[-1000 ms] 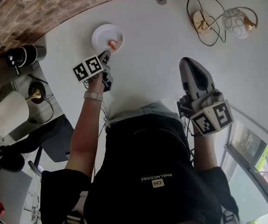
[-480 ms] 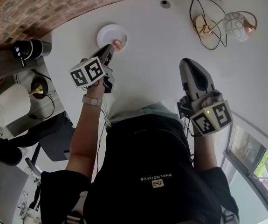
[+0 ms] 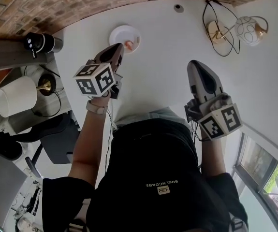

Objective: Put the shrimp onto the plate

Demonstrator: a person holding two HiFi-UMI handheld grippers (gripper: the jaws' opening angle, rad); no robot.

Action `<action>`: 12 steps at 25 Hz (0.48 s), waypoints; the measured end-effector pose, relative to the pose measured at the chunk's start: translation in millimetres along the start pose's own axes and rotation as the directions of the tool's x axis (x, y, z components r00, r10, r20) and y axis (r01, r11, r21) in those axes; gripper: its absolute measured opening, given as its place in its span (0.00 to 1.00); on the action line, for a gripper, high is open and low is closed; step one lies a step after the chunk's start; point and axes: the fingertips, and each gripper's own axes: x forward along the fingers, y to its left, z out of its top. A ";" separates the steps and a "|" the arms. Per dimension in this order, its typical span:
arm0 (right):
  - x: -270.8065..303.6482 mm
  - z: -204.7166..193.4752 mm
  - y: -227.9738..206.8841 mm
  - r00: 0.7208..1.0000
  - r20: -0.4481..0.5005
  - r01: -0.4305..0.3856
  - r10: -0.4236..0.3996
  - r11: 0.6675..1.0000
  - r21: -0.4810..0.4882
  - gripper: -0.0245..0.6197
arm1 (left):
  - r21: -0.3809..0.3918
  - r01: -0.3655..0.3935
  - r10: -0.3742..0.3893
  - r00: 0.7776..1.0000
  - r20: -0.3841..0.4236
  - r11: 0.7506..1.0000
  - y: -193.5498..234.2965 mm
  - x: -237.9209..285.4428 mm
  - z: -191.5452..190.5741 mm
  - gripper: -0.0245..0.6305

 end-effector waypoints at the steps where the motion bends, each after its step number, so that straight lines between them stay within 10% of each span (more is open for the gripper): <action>1: -0.3 0.2 1.9 1.000 0.004 -0.007 0.007 1.000 0.000 0.04 | 0.015 -0.004 0.004 1.000 0.011 1.000 -3.1 -4.8 4.2 0.04; 12: 4.0 5.7 24.5 0.994 0.030 -0.100 0.100 0.995 -0.010 0.04 | 0.160 0.030 -0.046 0.994 0.101 0.987 -59.2 -64.6 40.9 0.04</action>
